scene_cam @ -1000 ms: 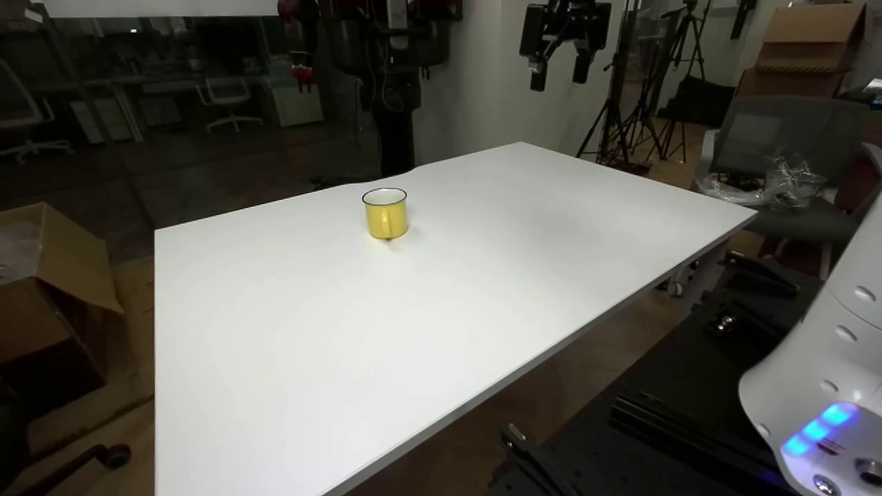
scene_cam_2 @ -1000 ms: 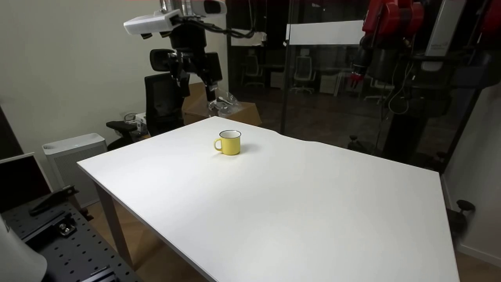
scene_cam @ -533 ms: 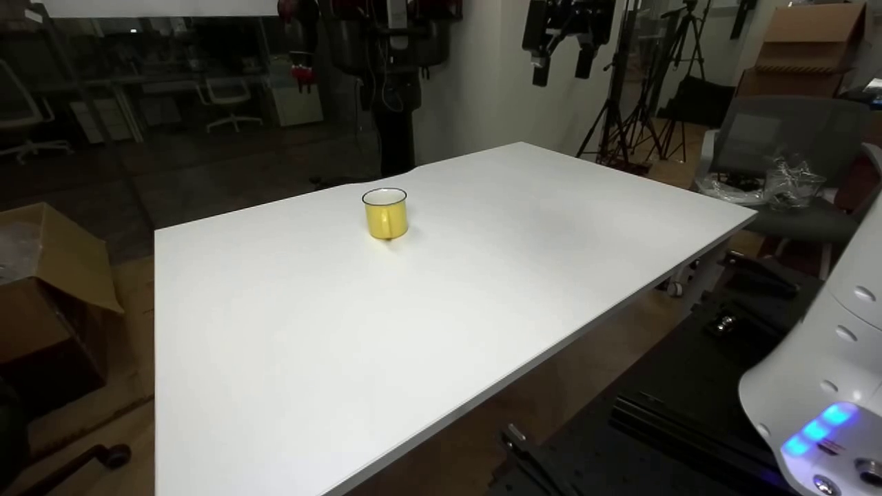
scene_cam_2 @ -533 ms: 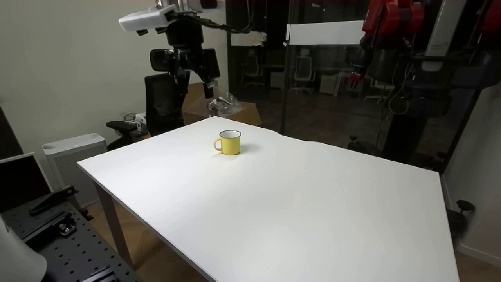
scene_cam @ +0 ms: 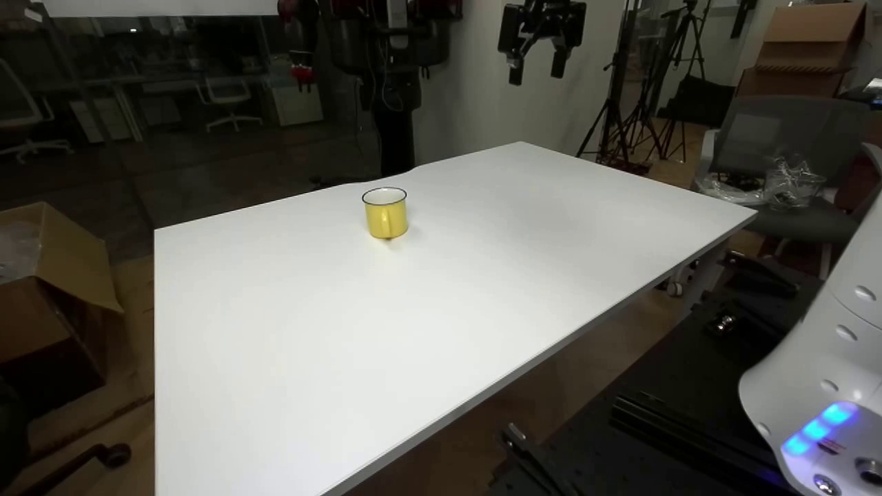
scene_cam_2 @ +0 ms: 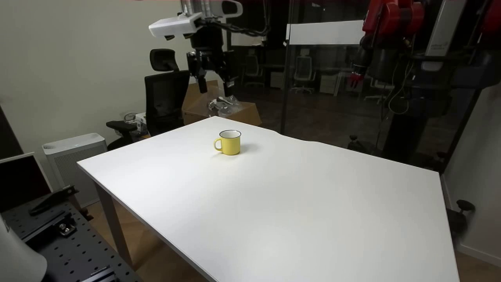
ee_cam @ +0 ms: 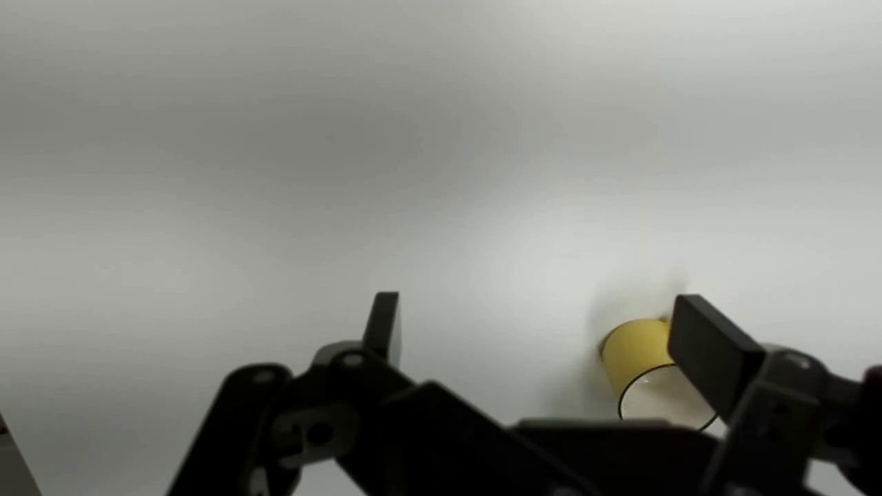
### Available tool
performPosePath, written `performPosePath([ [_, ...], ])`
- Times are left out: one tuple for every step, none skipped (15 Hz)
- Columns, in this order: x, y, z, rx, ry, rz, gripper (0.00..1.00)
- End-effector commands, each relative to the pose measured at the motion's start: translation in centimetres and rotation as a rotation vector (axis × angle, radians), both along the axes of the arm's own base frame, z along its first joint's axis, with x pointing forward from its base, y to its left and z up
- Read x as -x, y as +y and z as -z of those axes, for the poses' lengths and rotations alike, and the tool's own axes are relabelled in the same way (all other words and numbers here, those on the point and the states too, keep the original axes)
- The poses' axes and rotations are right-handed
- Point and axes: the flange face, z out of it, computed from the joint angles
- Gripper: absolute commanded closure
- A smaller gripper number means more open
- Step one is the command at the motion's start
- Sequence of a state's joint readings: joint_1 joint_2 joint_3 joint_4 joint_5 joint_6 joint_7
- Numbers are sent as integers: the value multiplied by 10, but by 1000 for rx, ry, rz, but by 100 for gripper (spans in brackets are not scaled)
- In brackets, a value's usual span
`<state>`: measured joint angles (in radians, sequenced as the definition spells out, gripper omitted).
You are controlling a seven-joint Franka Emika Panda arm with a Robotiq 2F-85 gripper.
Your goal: Move the cup forward
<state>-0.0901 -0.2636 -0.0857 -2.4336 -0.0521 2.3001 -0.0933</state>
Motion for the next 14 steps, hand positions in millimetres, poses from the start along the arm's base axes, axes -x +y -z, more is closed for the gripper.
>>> performPosePath([
  [-75, -2, 20, -3, 78, 52, 0],
  [-90, -2, 29, -11, 103, 65, 0],
  [-51, -4, 17, -1, 54, 23, 0],
  [-62, -4, 26, -1, 68, 22, 0],
  [-64, -4, 32, -1, 75, 21, 0],
  [-62, -4, 33, -1, 77, 21, 0],
  [-60, -5, 30, -1, 72, 21, 0],
  [-59, -5, 27, -1, 66, 21, 0],
  [-70, -2, 30, 4, 49, 35, 0],
  [-81, 1, 35, 13, 39, 31, 0],
  [-94, 5, 43, 16, 33, 14, 0],
  [-111, 12, 53, 20, 32, -13, 0],
  [-127, 19, 63, 18, 33, -36, 0],
  [-144, 29, 75, 13, 42, -60, 0],
])
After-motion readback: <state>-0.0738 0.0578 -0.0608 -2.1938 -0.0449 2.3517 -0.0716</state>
